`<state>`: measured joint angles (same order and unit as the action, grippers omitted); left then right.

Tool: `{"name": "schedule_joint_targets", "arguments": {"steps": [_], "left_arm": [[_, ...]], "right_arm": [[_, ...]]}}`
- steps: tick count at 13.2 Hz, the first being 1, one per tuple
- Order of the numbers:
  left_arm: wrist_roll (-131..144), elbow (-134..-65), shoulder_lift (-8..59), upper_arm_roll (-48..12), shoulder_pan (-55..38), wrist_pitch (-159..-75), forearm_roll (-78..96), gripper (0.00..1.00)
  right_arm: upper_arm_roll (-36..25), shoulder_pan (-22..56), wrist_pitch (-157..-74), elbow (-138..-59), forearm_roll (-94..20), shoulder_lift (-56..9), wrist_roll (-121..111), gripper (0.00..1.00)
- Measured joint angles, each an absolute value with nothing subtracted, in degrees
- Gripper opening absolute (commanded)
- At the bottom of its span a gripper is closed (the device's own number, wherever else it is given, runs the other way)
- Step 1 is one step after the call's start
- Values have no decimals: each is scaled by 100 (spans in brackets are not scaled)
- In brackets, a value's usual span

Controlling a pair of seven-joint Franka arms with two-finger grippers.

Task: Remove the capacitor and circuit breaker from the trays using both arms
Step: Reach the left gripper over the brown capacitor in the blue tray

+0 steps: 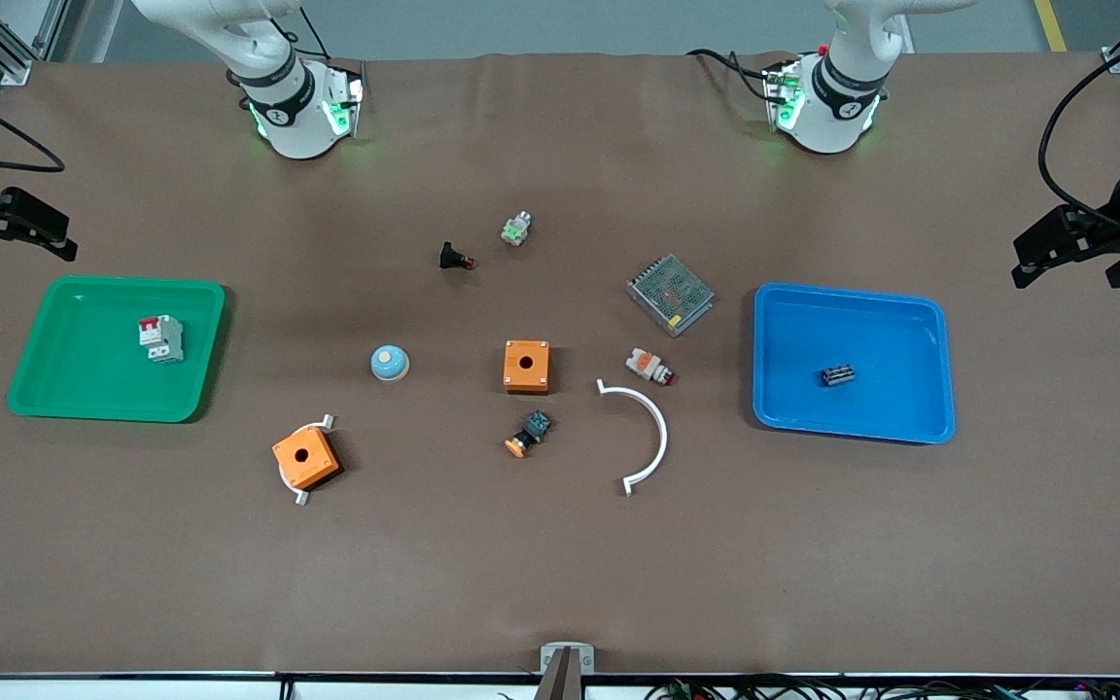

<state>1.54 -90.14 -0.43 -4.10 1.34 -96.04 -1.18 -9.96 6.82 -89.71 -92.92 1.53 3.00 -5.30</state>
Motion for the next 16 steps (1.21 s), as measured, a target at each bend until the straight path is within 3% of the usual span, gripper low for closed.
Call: {"name": "schedule_joint_targets", "arguments": {"steps": [8,16], "left_arm": [[158,-9046,84,-409,135,-9491,-118,100],[158,-9358,1098,-407,145,-9569,-118,100]], "right_arm": [[-1000,715,-8983,-9235,153,299,-527,100],[-999,720,-9008,-9172,153,272,-527,100]]}}
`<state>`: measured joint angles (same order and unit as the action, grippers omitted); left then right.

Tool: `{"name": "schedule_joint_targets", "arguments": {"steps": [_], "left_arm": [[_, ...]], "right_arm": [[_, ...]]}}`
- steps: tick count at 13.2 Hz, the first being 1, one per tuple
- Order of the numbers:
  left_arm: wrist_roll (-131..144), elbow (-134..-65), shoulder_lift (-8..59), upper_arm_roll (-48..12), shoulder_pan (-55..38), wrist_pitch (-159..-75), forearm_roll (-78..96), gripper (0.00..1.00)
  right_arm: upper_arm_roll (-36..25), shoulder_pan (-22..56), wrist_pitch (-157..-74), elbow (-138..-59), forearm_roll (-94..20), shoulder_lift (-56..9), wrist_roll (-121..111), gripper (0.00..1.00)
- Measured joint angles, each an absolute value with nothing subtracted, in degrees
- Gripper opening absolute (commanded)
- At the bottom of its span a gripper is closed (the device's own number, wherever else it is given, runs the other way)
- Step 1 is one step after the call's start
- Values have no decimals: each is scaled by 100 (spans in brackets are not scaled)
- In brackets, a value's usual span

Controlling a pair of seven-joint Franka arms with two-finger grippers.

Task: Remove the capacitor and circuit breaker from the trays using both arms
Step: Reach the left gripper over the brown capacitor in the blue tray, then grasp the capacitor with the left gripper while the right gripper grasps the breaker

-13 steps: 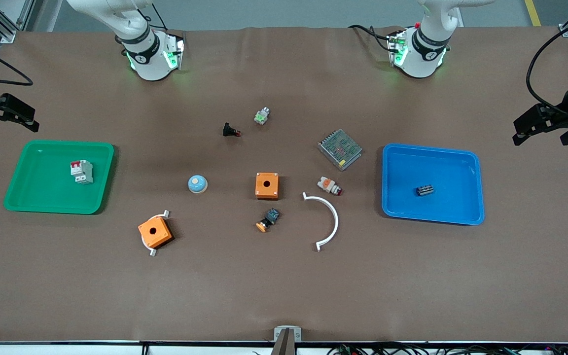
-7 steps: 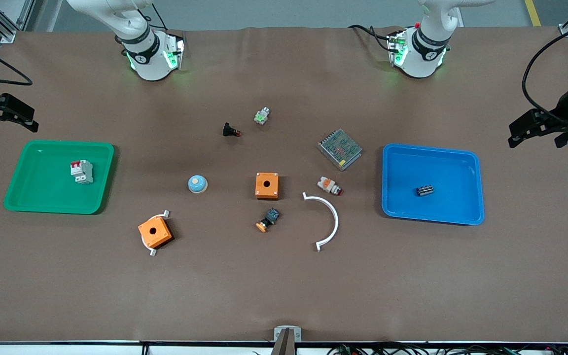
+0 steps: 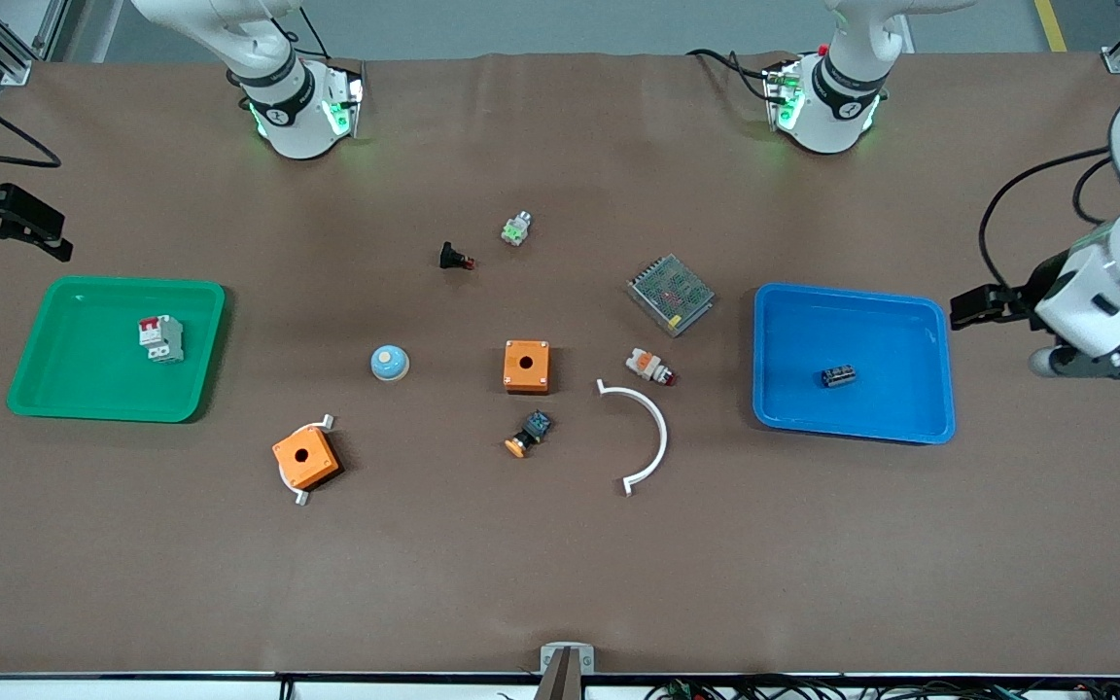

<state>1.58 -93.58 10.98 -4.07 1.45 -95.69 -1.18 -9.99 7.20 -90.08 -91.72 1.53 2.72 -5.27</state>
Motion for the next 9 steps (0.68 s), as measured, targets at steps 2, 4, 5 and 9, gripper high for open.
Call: {"name": "schedule_joint_targets", "arguments": {"steps": [2,4,5,9], "left_arm": [[158,-9464,1408,-407,146,-9787,-118,100],[158,-9542,1734,-407,147,-9951,-118,100],[158,-9568,1914,-408,144,-9994,-118,100],[209,-9652,2599,-416,128,-10486,-118,100]], "right_arm": [[-999,720,-9041,-9172,153,264,-527,100],[-1000,720,-9071,-9172,153,244,-527,100],[-1000,720,-9115,-9172,153,220,-527,100],[-1048,700,-9169,-9172,139,137,-524,100]]}}
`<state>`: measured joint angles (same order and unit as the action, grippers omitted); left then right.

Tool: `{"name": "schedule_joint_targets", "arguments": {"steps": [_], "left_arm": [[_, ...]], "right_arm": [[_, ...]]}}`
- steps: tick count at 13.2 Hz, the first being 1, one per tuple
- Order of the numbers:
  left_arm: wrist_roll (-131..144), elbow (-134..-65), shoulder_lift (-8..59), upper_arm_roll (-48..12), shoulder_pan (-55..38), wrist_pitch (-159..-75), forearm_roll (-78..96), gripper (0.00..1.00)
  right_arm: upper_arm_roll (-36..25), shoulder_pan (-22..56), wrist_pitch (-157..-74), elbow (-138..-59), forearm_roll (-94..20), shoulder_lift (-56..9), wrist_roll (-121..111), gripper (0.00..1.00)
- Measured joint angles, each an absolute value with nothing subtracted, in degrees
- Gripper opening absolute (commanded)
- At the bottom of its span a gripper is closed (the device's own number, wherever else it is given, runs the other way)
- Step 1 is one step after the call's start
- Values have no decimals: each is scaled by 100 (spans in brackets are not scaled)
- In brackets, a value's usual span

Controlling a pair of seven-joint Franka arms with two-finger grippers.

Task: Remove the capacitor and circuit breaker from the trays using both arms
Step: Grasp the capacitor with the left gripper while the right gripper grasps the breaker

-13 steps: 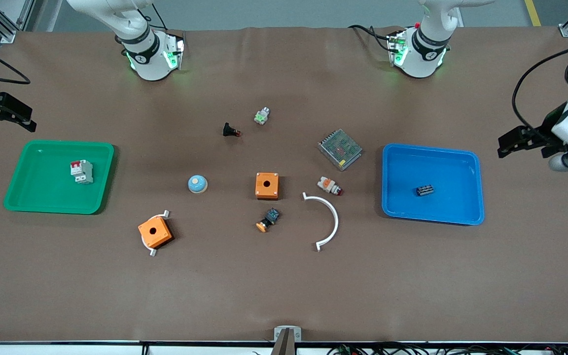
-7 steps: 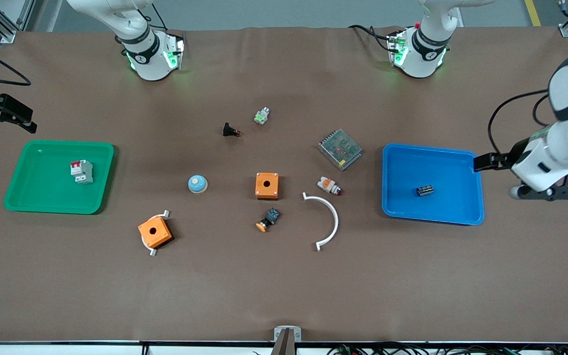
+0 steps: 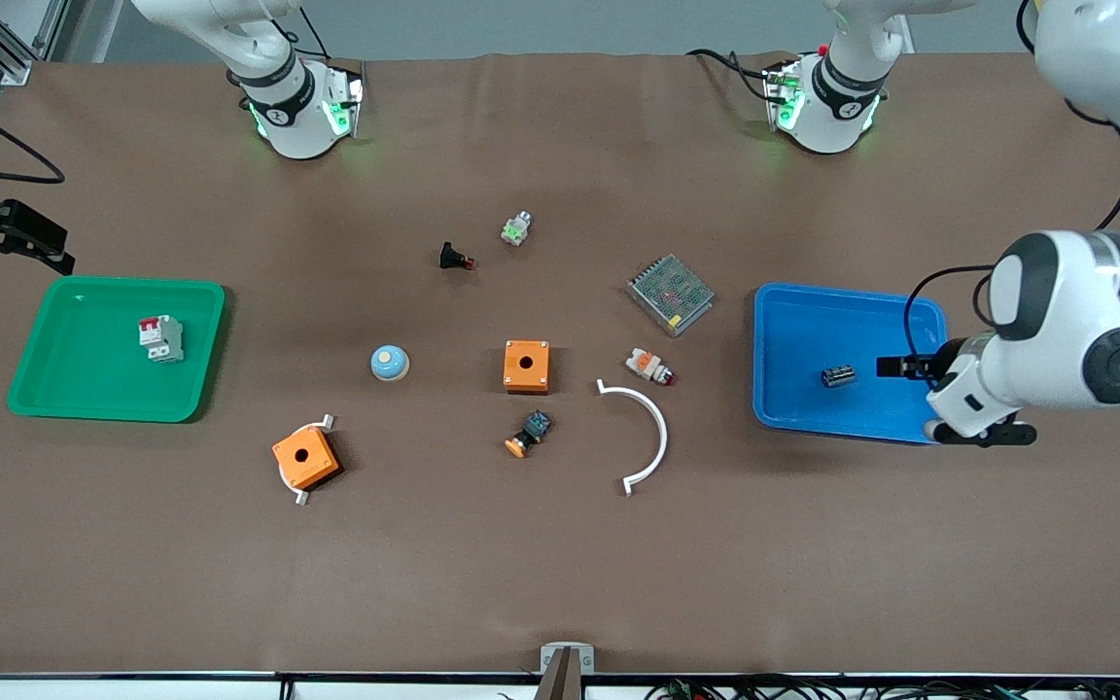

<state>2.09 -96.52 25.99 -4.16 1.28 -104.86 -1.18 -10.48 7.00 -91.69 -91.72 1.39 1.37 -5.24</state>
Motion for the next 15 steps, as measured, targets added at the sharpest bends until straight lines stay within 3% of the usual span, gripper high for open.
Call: {"name": "schedule_joint_targets", "arguments": {"steps": [4,12,14,15], "left_arm": [[577,-9673,3226,-425,66,-10967,-118,100],[951,-10328,3533,-431,-245,-11920,-118,100],[952,-10526,3520,-421,-245,-11975,-126,95],[952,-10609,3492,-414,-242,-11981,-132,87]], "right_arm": [[-1115,392,-9498,-9400,28,-30,-934,100],[-1169,-334,-11543,-11138,172,-1080,-1981,100],[-1156,-330,-11636,-11262,360,-1348,-1994,100],[-1154,-328,-11691,-11296,444,-1431,-2023,100]]}}
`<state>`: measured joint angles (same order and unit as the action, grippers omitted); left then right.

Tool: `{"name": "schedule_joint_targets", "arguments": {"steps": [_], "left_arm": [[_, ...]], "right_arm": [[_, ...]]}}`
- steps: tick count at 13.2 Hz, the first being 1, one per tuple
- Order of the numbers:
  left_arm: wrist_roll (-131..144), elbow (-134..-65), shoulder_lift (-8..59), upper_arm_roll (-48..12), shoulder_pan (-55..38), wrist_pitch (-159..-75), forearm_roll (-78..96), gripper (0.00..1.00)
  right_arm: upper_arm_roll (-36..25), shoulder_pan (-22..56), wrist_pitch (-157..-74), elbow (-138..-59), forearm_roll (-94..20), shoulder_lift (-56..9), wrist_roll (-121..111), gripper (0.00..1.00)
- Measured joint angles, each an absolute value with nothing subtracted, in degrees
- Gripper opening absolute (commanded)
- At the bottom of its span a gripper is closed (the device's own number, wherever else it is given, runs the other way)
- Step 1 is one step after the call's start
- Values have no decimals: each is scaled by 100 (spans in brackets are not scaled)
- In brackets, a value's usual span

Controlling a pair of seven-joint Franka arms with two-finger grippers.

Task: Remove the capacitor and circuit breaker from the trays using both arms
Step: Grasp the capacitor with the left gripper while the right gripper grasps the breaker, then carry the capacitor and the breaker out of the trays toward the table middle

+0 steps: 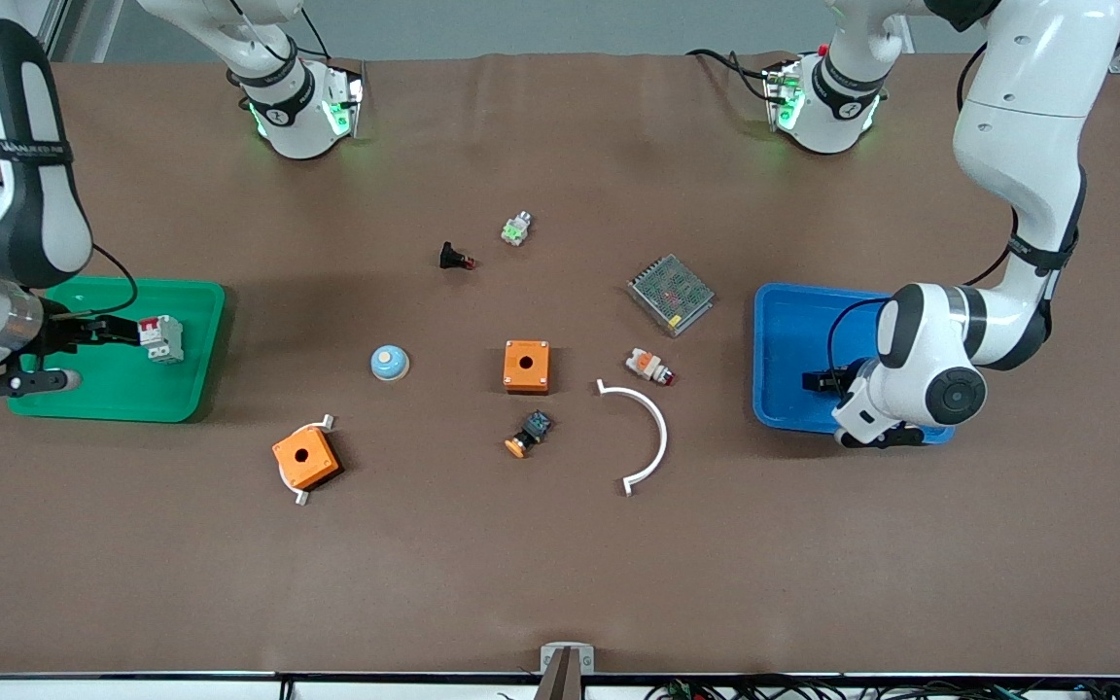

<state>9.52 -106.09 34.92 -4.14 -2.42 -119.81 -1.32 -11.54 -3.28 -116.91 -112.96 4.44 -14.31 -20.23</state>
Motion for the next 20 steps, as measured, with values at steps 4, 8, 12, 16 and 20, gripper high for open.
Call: {"name": "schedule_joint_targets", "arguments": {"steps": [4,8,12,16,20], "left_arm": [[1047,-10739,3316,-409,-225,-11958,-142,32],[1212,-10734,3233,-418,-233,-11939,-143,10],[1635,-10272,3165,-718,-248,-11963,-142,8],[2839,-9536,3182,-1283,-438,-11961,-114,8],[4018,-8887,3581,-1356,-1185,-12071,253,8]], "right_arm": [[-1166,-371,-12509,-11878,772,-1496,-2071,100],[-1173,-511,-13356,-12601,933,-1611,-2160,91],[-1174,-719,-13610,-12668,936,-1882,-2603,56],[-1150,-761,-13782,-12663,936,-2102,-2726,6],[-1078,-741,-13527,-12497,936,-2096,-2741,1]]}}
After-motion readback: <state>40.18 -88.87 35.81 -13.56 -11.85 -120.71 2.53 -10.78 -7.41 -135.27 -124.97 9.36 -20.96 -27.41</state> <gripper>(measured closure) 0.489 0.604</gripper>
